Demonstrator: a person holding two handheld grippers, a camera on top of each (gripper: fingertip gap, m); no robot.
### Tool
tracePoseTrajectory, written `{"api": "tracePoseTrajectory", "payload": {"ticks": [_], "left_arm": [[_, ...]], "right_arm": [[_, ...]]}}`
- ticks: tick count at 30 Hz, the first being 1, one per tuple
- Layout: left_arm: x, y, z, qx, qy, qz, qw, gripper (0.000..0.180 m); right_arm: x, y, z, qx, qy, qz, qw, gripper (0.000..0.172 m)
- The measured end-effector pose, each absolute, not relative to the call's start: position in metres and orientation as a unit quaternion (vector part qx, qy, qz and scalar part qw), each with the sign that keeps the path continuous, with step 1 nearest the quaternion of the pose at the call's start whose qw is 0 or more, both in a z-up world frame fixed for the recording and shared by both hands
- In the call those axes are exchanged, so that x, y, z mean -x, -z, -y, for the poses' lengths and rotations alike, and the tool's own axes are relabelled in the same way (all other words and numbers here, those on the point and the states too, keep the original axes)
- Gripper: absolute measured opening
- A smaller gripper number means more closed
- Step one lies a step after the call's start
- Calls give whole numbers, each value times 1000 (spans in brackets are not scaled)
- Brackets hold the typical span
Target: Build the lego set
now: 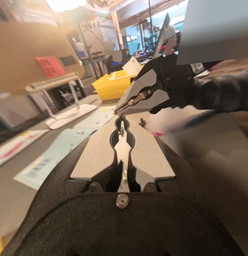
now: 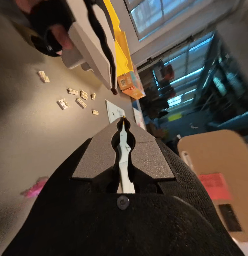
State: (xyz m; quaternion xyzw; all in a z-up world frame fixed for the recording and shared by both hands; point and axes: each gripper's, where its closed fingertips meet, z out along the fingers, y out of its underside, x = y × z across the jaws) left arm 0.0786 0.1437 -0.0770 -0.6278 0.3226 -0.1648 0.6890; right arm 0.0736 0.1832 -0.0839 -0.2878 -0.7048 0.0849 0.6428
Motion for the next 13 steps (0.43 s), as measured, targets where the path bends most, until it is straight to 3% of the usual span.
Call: {"api": "tracePoseTrajectory", "payload": {"ticks": [4,13], "left_arm": [[-89,83,-145,685,304,-245,615,1],[-100,111,-143,737,466,-158,464,1]], "right_arm": [[-87,83,-175,191,-50,718,667,0],[-100,109,-157,55,5,716,696,0]]}}
